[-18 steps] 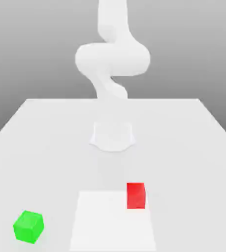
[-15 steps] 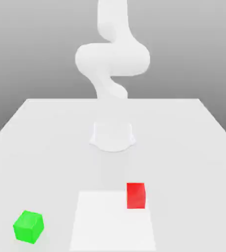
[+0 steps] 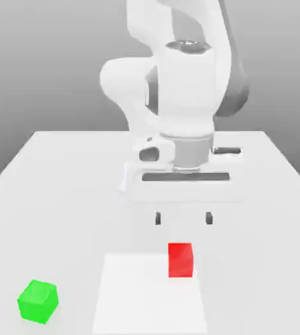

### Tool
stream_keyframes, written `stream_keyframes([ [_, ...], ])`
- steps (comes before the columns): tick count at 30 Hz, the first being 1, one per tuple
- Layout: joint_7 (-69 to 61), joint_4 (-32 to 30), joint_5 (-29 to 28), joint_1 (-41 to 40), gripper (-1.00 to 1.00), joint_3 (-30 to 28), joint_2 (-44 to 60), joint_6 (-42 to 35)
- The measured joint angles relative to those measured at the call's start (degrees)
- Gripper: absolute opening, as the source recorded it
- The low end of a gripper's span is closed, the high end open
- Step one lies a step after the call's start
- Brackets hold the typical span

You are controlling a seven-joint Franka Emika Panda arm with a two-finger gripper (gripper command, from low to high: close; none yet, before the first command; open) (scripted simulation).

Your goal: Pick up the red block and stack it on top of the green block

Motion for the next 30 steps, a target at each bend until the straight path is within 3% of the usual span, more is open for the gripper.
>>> stream_keyframes([
  [6, 4.39, 0.75, -5.67, 2.49, 0.0, -3.69, 13.12, 10.89],
  [7, 4.68, 0.97, -6.09, 3.24, -1.0, -4.54, 14.74, 12.29],
  [14, 4.9, 1.0, -6.33, 3.33, -1.0, -4.68, 14.91, 12.46],
  [21, 0.72, -0.89, -0.55, 2.77, -1.0, -2.56, 1.85, 1.3],
  [30, 7.67, 15.5, 1.03, -13.81, -1.0, -11.66, 7.58, -9.37],
])
